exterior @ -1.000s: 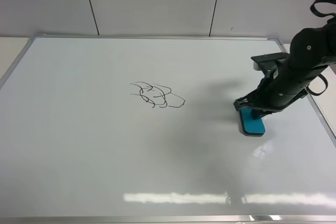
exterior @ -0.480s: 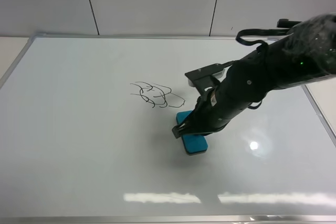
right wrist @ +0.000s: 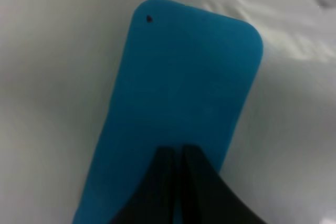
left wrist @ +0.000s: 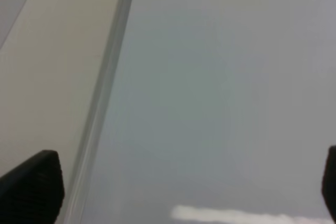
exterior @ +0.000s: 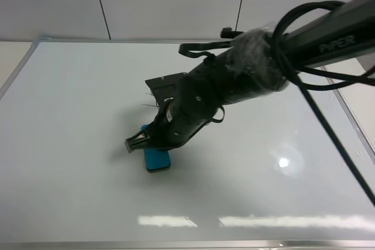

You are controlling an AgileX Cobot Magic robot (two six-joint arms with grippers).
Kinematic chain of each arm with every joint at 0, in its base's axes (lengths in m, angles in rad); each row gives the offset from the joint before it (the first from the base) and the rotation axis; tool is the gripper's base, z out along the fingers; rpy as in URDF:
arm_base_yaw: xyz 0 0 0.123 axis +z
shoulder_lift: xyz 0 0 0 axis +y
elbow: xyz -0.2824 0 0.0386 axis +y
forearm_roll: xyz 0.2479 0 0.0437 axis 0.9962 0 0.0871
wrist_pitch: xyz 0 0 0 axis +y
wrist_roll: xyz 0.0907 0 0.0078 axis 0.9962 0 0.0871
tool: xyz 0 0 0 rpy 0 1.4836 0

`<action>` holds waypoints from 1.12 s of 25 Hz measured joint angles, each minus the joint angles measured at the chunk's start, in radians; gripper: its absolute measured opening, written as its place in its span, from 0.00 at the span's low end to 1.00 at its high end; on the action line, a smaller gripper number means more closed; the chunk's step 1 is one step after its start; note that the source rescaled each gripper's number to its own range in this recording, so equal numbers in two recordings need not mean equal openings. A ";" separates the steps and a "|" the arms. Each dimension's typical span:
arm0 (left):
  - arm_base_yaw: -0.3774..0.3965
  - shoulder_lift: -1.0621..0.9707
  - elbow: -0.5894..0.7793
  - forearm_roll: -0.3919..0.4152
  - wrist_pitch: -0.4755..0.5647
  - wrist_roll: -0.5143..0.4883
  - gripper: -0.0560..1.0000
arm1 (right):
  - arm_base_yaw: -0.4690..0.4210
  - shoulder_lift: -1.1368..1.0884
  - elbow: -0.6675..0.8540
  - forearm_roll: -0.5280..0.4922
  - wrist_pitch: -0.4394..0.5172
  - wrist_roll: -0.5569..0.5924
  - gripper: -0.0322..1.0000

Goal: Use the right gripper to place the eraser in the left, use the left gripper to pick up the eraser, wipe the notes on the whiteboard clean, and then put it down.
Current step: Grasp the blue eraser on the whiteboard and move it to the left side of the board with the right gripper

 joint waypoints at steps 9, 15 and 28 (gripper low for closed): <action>0.000 0.000 0.000 0.000 0.000 0.000 1.00 | 0.083 0.182 -0.357 0.000 0.121 0.181 0.03; 0.000 0.000 0.000 0.000 0.000 0.000 1.00 | 0.109 0.211 -0.414 -0.001 0.139 0.204 0.03; 0.000 0.000 0.000 0.000 0.000 0.000 1.00 | 0.109 0.210 -0.416 -0.004 0.147 0.229 0.05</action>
